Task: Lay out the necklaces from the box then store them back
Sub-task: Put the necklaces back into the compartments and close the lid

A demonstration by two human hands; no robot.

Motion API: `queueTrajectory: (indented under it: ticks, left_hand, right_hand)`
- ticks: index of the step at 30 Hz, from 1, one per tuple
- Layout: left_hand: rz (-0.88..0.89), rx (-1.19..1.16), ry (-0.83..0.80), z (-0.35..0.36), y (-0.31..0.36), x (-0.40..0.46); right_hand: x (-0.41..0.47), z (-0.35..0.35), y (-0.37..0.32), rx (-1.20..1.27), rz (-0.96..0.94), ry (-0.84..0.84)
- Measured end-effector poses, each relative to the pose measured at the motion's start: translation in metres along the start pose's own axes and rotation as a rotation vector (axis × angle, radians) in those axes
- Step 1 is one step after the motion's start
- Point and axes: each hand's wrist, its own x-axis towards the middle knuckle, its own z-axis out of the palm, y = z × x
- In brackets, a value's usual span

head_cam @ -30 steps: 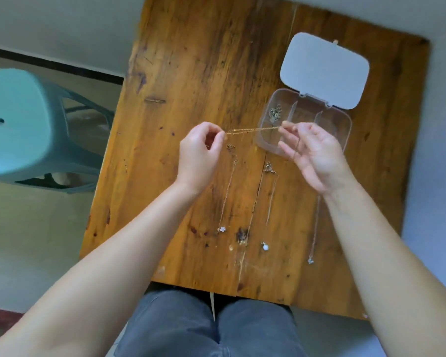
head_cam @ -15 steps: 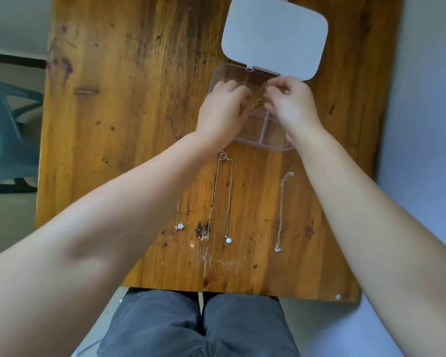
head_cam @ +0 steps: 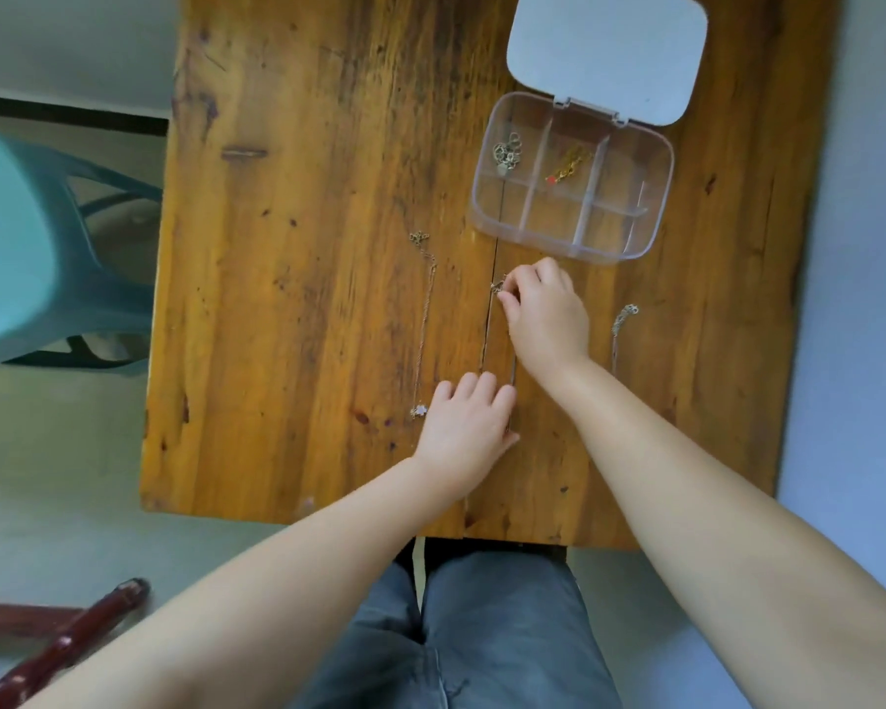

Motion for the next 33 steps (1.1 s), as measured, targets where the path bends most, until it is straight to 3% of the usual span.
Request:
queueTrajectory:
  ticks: [3,7,11,14,17,21,24,29,33]
  left_hand:
    - [0.139,0.042,-0.003,0.002,-0.004,0.006]
    - [0.166,-0.001,0.016,0.0,-0.009,0.009]
    - [-0.086,-0.418,0.13,-0.018,-0.011,0.01]
    - [-0.324,-0.846,0.251,-0.054,-0.012,0.025]
    - [-0.362,-1.098,0.388,-0.096,-0.01,0.055]
    - [-0.348,-1.049,0.549,-0.134,-0.022,0.097]
    - [-0.31,-0.747,0.522,-0.137,-0.034,0.119]
    - [-0.261,-0.152,0.397,-0.115,-0.045,0.13]
    - [-0.14,-0.065,0.466,-0.113,-0.035,0.118]
  right_hand:
    - [-0.005,-0.004,-0.001,0.139,0.051,-0.031]
    - [-0.022,-0.032,-0.004,0.625,0.212,-0.012]
    - [-0.026,-0.079,-0.012,1.39,0.391,-0.091]
    - [-0.014,-0.111,-0.017,1.659,0.394,-0.17]
    - [0.007,-0.132,-0.026,1.696,0.335,-0.16]
    - [0.047,-0.134,-0.035,1.618,0.304,-0.094]
    - [0.071,-0.112,-0.036,1.452,0.357,-0.094]
    - [0.08,-0.075,-0.025,0.89,0.316,-0.118]
    - [0.058,-0.086,0.012,0.916,0.246,0.04]
